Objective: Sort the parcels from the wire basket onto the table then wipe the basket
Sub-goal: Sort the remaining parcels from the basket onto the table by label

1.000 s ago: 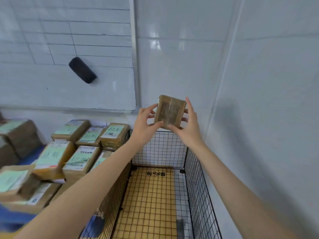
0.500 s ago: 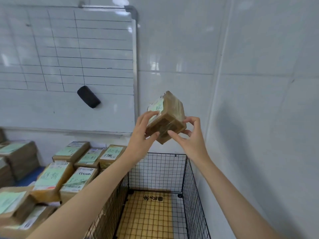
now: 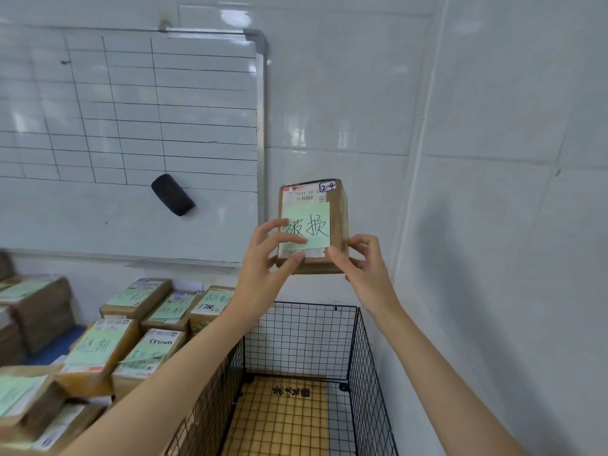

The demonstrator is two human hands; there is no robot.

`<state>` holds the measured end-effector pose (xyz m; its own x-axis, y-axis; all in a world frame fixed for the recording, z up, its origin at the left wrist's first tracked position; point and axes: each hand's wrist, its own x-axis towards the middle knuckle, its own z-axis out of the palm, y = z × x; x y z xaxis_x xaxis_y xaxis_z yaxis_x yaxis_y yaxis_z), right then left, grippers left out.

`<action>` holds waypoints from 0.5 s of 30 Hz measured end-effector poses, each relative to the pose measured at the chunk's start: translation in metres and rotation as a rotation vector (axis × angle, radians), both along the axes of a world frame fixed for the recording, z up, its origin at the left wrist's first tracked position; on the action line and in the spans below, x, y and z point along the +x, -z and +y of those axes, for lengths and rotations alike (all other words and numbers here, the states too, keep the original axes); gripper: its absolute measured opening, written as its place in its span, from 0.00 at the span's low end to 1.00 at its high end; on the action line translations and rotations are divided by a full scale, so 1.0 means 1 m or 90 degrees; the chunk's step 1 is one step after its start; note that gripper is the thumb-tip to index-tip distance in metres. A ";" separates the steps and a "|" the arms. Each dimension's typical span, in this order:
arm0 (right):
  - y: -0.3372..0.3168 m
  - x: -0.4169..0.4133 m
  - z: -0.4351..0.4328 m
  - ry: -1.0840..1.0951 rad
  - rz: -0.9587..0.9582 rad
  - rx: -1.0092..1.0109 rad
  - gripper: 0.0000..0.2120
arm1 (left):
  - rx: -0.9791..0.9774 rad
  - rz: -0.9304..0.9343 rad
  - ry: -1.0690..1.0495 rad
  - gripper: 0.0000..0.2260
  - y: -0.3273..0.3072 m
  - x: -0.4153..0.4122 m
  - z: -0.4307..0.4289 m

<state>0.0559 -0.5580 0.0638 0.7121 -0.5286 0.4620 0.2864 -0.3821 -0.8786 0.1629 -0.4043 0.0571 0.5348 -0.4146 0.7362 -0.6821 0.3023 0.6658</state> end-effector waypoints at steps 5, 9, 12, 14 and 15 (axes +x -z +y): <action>0.008 0.005 0.005 -0.059 -0.013 0.007 0.29 | -0.002 0.029 -0.063 0.22 0.003 0.003 0.012; 0.010 0.012 0.017 -0.093 -0.054 -0.004 0.29 | 0.023 0.056 -0.099 0.28 0.007 0.007 0.025; 0.011 0.022 0.032 -0.120 -0.052 -0.003 0.29 | 0.025 0.056 -0.129 0.29 0.008 0.011 0.041; 0.010 0.030 0.045 -0.146 -0.035 -0.007 0.30 | 0.021 0.057 -0.152 0.29 0.006 0.013 0.056; 0.009 0.034 0.053 -0.161 -0.029 -0.013 0.31 | 0.020 0.056 -0.163 0.29 0.005 0.015 0.064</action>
<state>0.0899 -0.5053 0.0549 0.7983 -0.3272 0.5057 0.4146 -0.3106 -0.8554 0.1780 -0.3401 0.0521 0.6866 -0.2791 0.6713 -0.6727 0.1064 0.7323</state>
